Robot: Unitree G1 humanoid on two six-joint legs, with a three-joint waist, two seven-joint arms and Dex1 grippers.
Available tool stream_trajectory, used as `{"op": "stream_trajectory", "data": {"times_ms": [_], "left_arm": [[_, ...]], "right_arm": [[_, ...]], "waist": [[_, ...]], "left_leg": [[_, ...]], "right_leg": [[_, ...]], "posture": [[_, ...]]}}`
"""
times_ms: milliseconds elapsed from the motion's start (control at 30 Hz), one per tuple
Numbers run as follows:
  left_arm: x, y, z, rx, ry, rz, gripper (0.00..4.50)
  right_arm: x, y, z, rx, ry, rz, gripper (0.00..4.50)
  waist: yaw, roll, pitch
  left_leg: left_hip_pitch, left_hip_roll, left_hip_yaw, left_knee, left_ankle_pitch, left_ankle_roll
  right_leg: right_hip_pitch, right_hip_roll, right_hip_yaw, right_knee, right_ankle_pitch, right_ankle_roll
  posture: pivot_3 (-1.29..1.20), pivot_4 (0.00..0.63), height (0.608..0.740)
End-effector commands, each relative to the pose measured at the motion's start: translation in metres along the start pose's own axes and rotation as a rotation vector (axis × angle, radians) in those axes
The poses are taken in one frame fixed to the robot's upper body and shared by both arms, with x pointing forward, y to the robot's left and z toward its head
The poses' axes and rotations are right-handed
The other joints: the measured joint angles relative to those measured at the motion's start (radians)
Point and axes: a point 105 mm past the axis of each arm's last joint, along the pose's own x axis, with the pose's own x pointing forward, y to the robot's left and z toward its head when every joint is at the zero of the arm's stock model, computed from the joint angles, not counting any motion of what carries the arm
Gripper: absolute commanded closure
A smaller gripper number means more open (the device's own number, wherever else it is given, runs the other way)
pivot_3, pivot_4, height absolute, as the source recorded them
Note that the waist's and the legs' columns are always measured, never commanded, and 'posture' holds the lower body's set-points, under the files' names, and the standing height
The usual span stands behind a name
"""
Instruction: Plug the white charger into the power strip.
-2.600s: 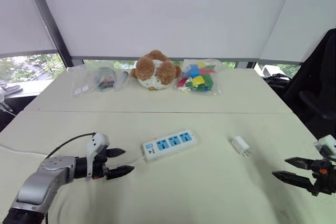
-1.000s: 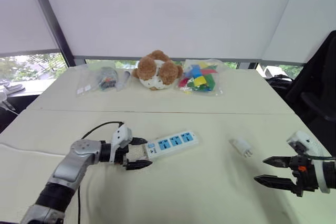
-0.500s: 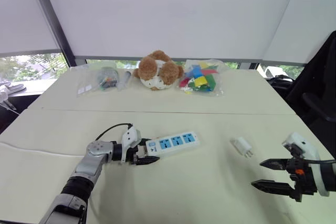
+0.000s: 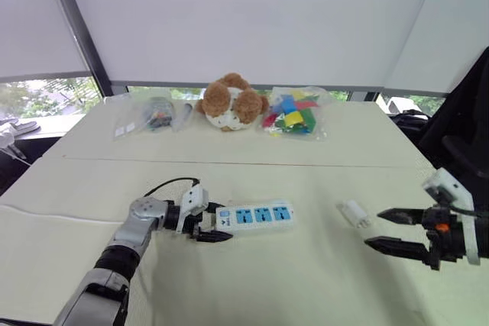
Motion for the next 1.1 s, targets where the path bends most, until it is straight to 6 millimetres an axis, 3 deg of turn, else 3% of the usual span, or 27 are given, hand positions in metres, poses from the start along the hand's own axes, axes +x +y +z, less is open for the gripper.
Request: {"op": "stream_trajectory", "data": {"times_ms": [33,167,267,400,500,733,1100], "left_arm": [[0.007,-0.012,0.004,0.078,0.049,-0.139,1.46],[0.010,-0.014,0.001,0.108,0.101,-0.198,1.46],[0.013,-0.013,-0.001,0.126,0.120,-0.209,1.46],[0.017,-0.008,0.002,0.121,0.110,-0.194,1.46],[0.020,-0.010,0.000,0.122,0.105,-0.191,1.46],[0.036,-0.023,-0.006,0.124,0.072,-0.170,1.46],[0.053,-0.033,-0.006,0.111,0.030,-0.138,1.46]], "right_arm": [[-0.003,-0.018,0.007,-0.006,-0.022,-0.070,0.00],[0.001,-0.053,-0.018,0.018,0.207,-0.198,0.00],[0.012,-0.060,-0.015,0.028,0.230,-0.162,0.00],[0.041,-0.091,0.004,0.001,0.322,-0.215,0.00],[0.054,-0.104,0.011,0.071,0.377,-0.223,0.00],[0.067,-0.115,0.014,0.111,0.545,-0.150,0.00],[0.079,-0.111,0.010,0.104,0.733,-0.032,0.00]], "waist": [[0.005,0.000,0.000],[0.010,0.000,0.000],[0.006,0.001,0.000],[-0.010,0.004,0.000],[-0.004,0.004,0.000],[0.017,0.006,0.000],[0.019,0.010,-0.002]], "left_leg": [[0.000,0.000,0.000,0.000,0.000,0.000],[-0.001,0.000,0.000,0.001,0.000,0.000],[-0.001,0.000,0.000,0.001,0.000,0.000],[-0.001,0.000,0.001,0.002,0.000,0.000],[-0.003,0.000,0.001,0.002,0.000,0.000],[-0.006,-0.002,0.002,0.001,0.000,0.001],[-0.004,-0.002,0.002,0.008,0.000,0.001]], "right_leg": [[0.000,0.000,0.000,0.000,0.000,0.000],[-0.001,0.000,0.000,0.000,0.000,0.000],[-0.001,0.000,0.000,0.000,0.000,0.000],[-0.002,0.000,0.001,0.001,0.000,0.000],[-0.004,0.000,0.001,0.001,0.000,0.000],[-0.006,-0.002,0.001,0.001,0.000,0.000],[-0.001,-0.002,0.001,0.002,0.000,0.000]], "posture": [[0.00,0.150,0.739],[0.00,0.150,0.739],[0.00,0.150,0.739],[0.00,0.150,0.739],[0.00,0.150,0.739],[0.00,0.150,0.739],[0.00,0.150,0.739]]}}
